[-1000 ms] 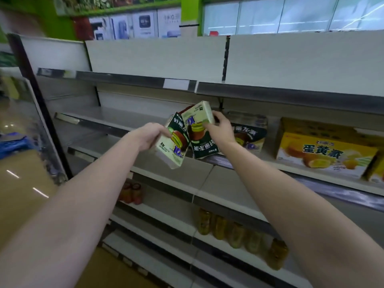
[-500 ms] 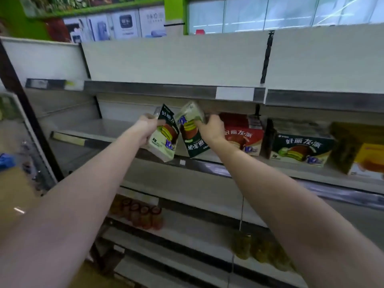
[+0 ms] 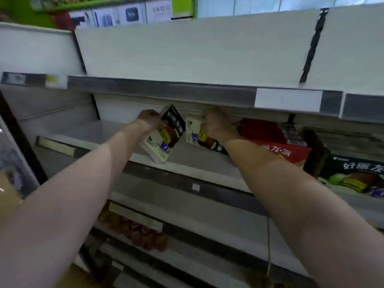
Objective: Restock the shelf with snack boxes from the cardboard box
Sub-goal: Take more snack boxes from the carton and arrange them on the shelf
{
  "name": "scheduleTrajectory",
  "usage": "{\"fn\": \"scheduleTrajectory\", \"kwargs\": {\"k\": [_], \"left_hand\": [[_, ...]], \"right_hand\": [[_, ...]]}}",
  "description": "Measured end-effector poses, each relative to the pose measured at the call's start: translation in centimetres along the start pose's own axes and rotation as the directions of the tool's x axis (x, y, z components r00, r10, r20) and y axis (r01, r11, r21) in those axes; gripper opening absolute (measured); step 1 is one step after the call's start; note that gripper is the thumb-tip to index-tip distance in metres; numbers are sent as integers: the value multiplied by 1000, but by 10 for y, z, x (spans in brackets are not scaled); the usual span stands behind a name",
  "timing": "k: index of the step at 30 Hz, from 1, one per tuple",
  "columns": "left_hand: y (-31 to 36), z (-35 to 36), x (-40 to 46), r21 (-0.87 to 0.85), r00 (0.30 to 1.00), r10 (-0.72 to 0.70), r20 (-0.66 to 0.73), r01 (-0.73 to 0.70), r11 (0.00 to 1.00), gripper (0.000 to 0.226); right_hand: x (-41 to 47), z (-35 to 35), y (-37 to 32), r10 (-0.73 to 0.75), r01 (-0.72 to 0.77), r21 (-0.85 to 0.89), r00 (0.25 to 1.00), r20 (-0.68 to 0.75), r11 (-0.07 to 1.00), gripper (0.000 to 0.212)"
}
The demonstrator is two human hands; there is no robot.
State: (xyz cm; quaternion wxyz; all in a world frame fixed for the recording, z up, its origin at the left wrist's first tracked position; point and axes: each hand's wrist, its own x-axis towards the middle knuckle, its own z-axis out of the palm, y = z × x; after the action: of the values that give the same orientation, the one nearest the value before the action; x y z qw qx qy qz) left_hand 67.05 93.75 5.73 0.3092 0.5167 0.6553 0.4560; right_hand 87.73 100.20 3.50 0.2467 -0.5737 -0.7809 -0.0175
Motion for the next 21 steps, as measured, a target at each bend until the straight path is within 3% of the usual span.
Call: {"fn": "scheduleTrajectory", "kwargs": {"k": [7, 13, 15, 18, 19, 21], "left_hand": [[-21, -17, 43, -165, 995, -69, 69, 80, 983, 31], [-25, -23, 71, -196, 992, -30, 122, 54, 979, 3], [-26, -26, 82, -185, 992, -5, 123, 28, 982, 11], [-29, -27, 96, -115, 992, 26, 125, -11, 993, 23], [-30, -27, 99, -90, 990, 49, 132, -37, 995, 22], [-31, -25, 105, -50, 981, 106, 164, -99, 994, 18]], "right_hand": [[35, 24, -2, -84, 87, -79, 995, 48, 993, 30], [54, 30, -9, -24, 22, 41, 999, 44, 999, 18], [51, 33, -6, 10, -28, 88, 982, 191, 996, 35], [40, 28, -9, 81, -161, 177, 918, 387, 971, 93], [40, 26, -13, 99, -165, 137, 914, 395, 977, 96], [42, 23, -22, 150, -210, 93, 886, 438, 973, 81]]}}
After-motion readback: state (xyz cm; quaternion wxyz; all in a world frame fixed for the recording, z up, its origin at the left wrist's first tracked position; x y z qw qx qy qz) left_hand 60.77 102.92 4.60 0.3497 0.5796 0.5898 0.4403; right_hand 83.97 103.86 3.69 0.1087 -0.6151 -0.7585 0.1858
